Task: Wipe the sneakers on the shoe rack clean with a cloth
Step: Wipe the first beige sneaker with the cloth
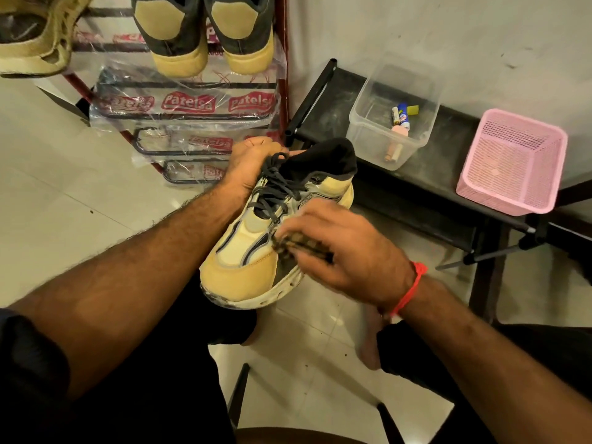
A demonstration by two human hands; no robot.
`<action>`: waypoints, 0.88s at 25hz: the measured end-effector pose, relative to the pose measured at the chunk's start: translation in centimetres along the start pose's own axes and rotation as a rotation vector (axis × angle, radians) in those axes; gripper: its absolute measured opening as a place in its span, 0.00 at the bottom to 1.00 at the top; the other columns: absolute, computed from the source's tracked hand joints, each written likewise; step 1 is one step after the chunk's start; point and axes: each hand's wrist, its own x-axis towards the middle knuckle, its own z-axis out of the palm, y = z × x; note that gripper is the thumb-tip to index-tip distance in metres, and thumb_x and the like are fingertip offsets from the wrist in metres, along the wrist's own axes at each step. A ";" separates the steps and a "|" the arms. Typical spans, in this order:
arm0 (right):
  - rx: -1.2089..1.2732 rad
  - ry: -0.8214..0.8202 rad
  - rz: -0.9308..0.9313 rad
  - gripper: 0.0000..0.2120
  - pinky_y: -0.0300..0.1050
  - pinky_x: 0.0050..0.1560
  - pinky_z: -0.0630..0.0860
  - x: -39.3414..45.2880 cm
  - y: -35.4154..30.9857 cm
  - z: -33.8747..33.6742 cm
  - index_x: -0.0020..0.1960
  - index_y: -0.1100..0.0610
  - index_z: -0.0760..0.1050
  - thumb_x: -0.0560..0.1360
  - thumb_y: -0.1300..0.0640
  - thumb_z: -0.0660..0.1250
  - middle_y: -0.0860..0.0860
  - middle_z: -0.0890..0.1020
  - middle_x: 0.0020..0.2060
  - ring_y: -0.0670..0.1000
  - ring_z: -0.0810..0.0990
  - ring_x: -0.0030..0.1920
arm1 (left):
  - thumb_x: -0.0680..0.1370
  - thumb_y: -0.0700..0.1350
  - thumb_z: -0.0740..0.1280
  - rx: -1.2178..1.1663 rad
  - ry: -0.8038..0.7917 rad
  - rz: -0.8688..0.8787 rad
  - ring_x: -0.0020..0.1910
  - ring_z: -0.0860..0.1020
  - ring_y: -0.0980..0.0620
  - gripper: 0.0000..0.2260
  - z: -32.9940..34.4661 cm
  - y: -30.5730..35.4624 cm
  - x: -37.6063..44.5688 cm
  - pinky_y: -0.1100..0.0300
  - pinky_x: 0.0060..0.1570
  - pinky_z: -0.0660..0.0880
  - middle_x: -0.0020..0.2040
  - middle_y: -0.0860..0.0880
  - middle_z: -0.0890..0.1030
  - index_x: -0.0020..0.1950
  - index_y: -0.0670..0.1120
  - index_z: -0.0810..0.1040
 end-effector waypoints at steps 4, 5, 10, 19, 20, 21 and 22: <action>-0.169 0.343 0.343 0.13 0.60 0.54 0.77 0.9 4.3 -2.1 0.60 0.61 0.79 0.77 0.60 0.66 0.58 0.79 0.50 0.59 0.79 0.51 | 0.77 0.29 0.63 -0.021 -0.105 0.026 0.25 0.79 0.62 0.12 1.5 0.3 -1.4 0.73 0.26 0.70 0.28 0.46 0.73 0.36 0.41 0.71; -0.145 0.355 0.330 0.12 0.58 0.55 0.77 0.6 3.6 -1.6 0.60 0.61 0.80 0.77 0.60 0.67 0.58 0.79 0.50 0.58 0.79 0.51 | 0.76 0.30 0.65 -0.028 -0.101 0.025 0.24 0.79 0.62 0.11 1.6 0.5 -1.6 0.73 0.27 0.70 0.25 0.49 0.75 0.36 0.41 0.72; 0.042 0.127 0.085 0.13 0.48 0.58 0.76 0.3 0.5 0.4 0.60 0.61 0.79 0.77 0.62 0.70 0.57 0.80 0.52 0.55 0.79 0.52 | 0.77 0.26 0.58 -0.037 -0.152 0.014 0.28 0.83 0.59 0.15 1.6 0.2 -1.2 0.71 0.31 0.74 0.22 0.53 0.78 0.34 0.41 0.71; 0.266 0.131 -0.017 0.12 0.43 0.57 0.77 0.1 -2.5 -0.4 0.58 0.63 0.81 0.75 0.65 0.72 0.56 0.81 0.51 0.53 0.81 0.51 | 0.55 0.54 0.73 -0.041 0.088 -0.208 0.48 0.81 0.43 0.28 -2.9 -1.0 3.0 0.55 0.44 0.74 0.52 0.37 0.83 0.50 0.40 0.83; 0.242 0.106 -0.039 0.12 0.43 0.56 0.77 0.2 -1.8 -0.9 0.58 0.63 0.81 0.75 0.65 0.72 0.57 0.81 0.51 0.53 0.80 0.50 | 0.53 0.54 0.72 -0.021 0.056 -0.188 0.45 0.80 0.44 0.26 -2.7 -0.9 2.9 0.56 0.42 0.74 0.49 0.37 0.83 0.47 0.41 0.82; 0.192 0.134 -0.008 0.12 0.44 0.56 0.78 0.3 -0.7 -1.4 0.59 0.63 0.81 0.75 0.64 0.71 0.56 0.81 0.51 0.53 0.80 0.51 | 0.55 0.53 0.72 -0.003 0.006 -0.162 0.41 0.79 0.45 0.22 -2.6 -0.7 2.7 0.58 0.39 0.73 0.44 0.39 0.82 0.44 0.41 0.81; 0.139 0.197 0.058 0.12 0.46 0.57 0.77 0.2 0.8 -1.6 0.59 0.62 0.80 0.76 0.63 0.70 0.56 0.80 0.51 0.52 0.80 0.51 | 0.59 0.51 0.70 0.014 -0.036 -0.136 0.37 0.79 0.47 0.17 -2.3 0.0 2.0 0.60 0.36 0.73 0.40 0.41 0.81 0.42 0.42 0.80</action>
